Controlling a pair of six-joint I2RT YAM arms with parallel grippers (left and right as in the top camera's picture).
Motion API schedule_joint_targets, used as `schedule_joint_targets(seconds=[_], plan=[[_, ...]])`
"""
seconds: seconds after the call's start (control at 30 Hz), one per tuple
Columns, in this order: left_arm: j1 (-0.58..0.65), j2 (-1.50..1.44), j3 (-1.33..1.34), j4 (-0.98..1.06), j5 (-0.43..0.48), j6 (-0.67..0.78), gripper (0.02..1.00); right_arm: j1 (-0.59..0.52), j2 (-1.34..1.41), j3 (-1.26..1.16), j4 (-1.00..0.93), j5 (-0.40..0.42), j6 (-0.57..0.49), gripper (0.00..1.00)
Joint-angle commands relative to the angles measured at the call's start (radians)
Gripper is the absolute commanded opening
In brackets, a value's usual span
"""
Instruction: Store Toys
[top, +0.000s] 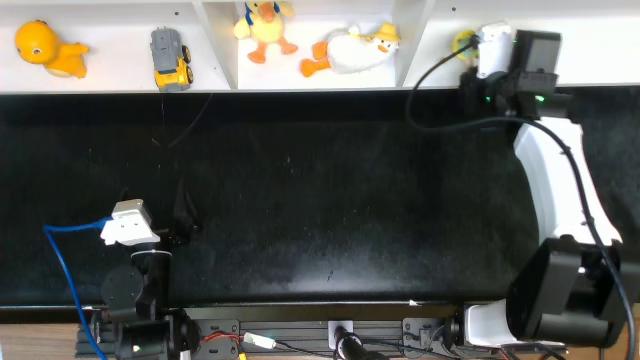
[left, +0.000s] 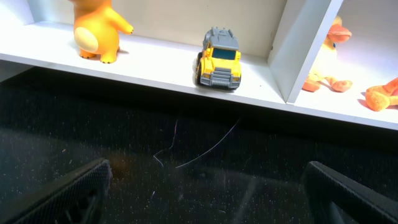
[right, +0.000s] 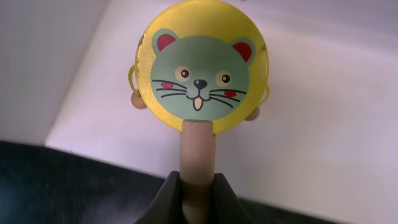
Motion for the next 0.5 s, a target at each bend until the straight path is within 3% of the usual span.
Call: schedule_joint_targets(seconds=[0.03,0.2,0.5], plan=[[0.003,-0.012,-0.005,0.002,0.013,0.023,0.998,0.012,0.038,-0.006,0.069,-0.014,0.066,0.047],[0.003,-0.012,-0.005,0.002,0.013,0.023,0.998,0.01,0.084,-0.006,0.138,-0.008,0.169,0.047],[0.003,-0.012,-0.005,0.002,0.013,0.023,0.998,0.012,0.148,-0.006,0.169,-0.012,0.191,0.047]])
